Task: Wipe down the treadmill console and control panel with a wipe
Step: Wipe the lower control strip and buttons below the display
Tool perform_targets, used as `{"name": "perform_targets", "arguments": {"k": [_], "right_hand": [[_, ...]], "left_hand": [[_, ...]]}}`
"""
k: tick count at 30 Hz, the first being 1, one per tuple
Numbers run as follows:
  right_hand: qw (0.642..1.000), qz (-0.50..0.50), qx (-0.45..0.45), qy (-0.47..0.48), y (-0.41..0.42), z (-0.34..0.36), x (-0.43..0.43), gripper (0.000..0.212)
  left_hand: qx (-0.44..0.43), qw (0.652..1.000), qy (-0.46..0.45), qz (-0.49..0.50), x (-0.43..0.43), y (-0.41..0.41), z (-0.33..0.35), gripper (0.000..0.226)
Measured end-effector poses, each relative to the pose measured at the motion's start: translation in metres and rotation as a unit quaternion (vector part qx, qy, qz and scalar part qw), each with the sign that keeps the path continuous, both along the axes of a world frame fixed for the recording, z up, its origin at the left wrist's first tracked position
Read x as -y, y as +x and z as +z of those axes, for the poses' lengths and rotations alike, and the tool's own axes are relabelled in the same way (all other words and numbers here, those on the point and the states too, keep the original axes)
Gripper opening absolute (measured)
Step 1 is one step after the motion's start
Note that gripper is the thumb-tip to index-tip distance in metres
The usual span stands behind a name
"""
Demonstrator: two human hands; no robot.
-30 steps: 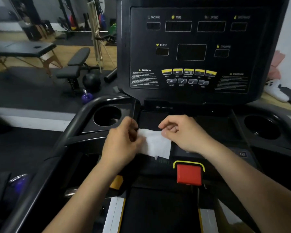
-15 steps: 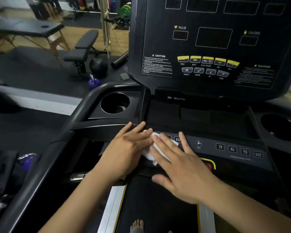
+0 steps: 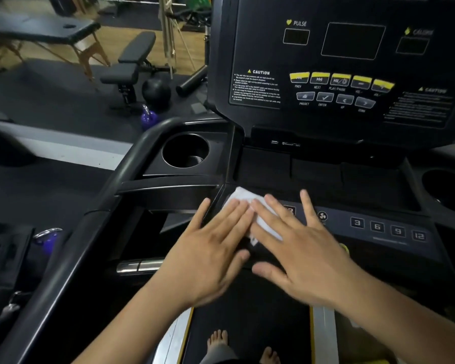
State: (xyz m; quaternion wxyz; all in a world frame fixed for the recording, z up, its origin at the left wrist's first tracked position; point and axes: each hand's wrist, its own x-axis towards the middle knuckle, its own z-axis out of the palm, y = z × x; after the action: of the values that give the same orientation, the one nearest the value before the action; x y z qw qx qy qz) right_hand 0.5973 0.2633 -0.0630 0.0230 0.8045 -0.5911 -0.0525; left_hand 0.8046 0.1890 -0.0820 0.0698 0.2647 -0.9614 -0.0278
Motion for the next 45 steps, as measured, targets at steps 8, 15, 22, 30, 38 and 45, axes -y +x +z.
{"name": "perform_targets", "arguments": {"k": [8, 15, 22, 30, 38, 45], "right_hand": [[0.999, 0.031, 0.014, -0.021, -0.014, -0.001, -0.015, 0.063], [1.0, -0.018, 0.001, -0.002, -0.013, 0.007, 0.015, 0.068], [0.998, 0.047, 0.029, -0.01, 0.024, -0.014, -0.018, 0.073], [1.0, 0.002, -0.004, -0.007, 0.014, 0.0, 0.023, 0.072], [0.998, 0.042, 0.037, -0.024, 0.042, -0.012, -0.008, 0.07], [0.997, 0.05, 0.048, -0.022, 0.043, -0.015, -0.008, 0.062]], "left_hand": [[0.022, 0.999, 0.022, 0.027, 0.004, -0.008, -0.001, 0.065], [0.002, 0.995, 0.06, 0.075, 0.023, -0.015, 0.012, 0.065], [-0.05, 0.983, 0.167, 0.059, -0.001, 0.031, 0.006, 0.065], [-0.054, 0.98, 0.17, 0.085, 0.03, 0.002, 0.016, 0.067], [-0.144, 0.958, 0.231, 0.09, 0.002, 0.04, -0.005, 0.056], [-0.087, 0.987, 0.093, 0.101, -0.01, 0.046, -0.009, 0.054]]}}
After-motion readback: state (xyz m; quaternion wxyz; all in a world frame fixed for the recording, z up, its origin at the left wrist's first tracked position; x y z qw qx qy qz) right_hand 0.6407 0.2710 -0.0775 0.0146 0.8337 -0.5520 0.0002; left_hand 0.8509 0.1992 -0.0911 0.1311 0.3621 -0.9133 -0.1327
